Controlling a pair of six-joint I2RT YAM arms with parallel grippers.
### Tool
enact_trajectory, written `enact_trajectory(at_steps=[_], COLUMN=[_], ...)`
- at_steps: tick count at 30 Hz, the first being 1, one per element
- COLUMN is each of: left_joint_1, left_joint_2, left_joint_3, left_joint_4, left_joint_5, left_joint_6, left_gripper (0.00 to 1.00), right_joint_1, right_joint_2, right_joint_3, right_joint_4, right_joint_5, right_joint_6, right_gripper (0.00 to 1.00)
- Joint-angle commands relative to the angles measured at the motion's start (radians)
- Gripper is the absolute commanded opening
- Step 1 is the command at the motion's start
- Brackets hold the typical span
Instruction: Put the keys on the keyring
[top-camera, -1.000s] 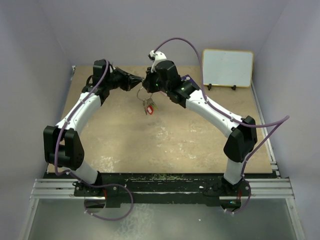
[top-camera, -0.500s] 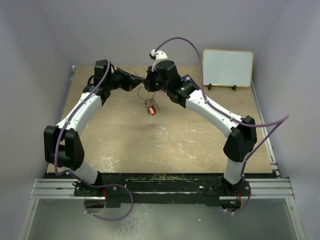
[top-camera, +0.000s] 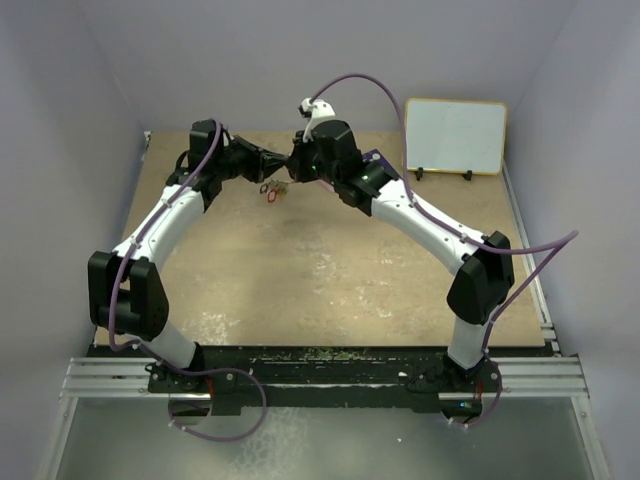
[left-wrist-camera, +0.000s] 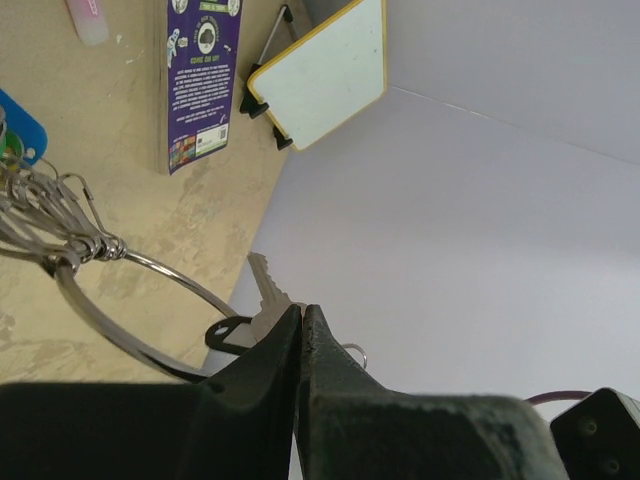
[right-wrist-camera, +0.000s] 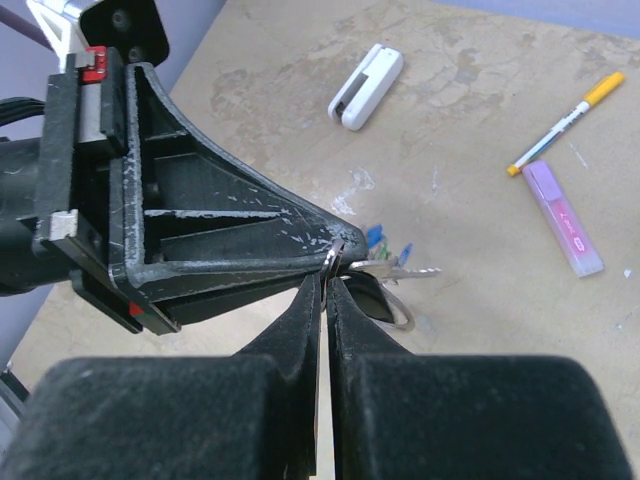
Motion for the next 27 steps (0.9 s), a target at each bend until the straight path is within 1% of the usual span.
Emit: enact_trajectory(at_steps=[1, 8, 14, 27], left_joint_1=[-0.015, -0.015, -0.015, -0.015], left_joint_2=[-0.01, -0.022, -0.041, -0.037], left_joint_3=[0.045, 0.047, 0.063, 0.079], left_joint_4=[-0.004, -0.025, -0.043, -0.008], left_joint_5=[0.027, 0.05, 0.063, 0.068], left_joint_6=[-0.074, -0.073, -0.07, -0.074], left_gripper=[0.04, 0.04, 0.04, 0.04], right_joint_1=[0.011, 0.01, 0.01, 0.01], right_joint_2=[-0.064, -0.086, -0.087, -0.082], right_joint_3=[-0.016, -0.067, -0.08, -0.112], right_joint_4=[0.128, 0.139, 0.118, 0.121], right_joint_5=[-0.029, -0.026, -0.056, -0.086], right_joint_6=[-0.013, -0.021, -0.016, -0.003], right_gripper=[0.0, 0.0, 0.0, 0.0])
